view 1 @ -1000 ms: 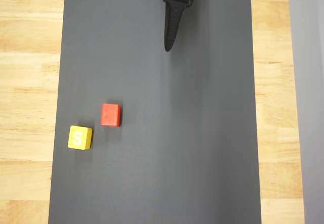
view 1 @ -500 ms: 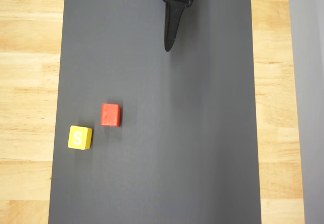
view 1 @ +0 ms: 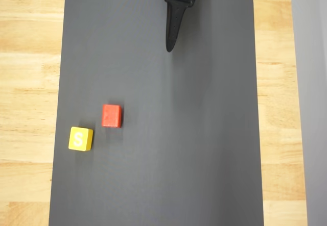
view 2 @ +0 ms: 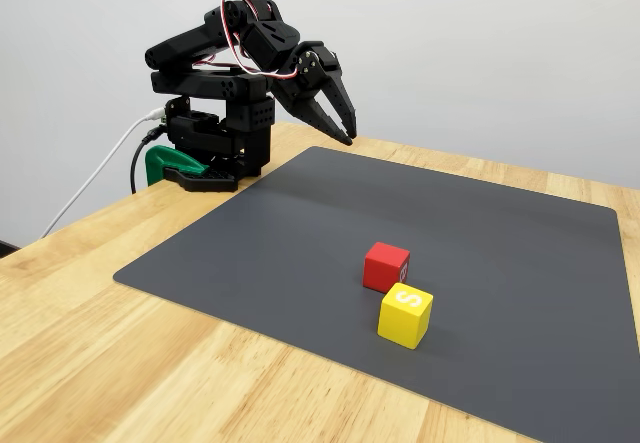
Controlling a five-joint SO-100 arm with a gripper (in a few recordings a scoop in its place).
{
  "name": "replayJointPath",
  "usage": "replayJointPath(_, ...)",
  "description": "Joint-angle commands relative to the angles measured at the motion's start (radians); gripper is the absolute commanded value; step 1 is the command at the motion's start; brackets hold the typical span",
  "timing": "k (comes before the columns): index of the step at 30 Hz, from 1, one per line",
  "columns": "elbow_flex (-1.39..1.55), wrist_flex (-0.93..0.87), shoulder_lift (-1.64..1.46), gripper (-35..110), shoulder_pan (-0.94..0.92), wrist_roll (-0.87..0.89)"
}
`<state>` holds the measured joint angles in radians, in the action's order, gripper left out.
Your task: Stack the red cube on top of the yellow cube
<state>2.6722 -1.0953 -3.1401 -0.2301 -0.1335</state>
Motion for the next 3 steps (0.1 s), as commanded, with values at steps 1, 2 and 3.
replayJointPath(1,0.002,-0.005,-0.003,0,-0.003,-0.008)
replayJointPath(2,0.002,-0.005,-0.003,0,-0.003,-0.008)
replayJointPath(3,0.002,-0.005,-0.003,0,-0.003,-0.008)
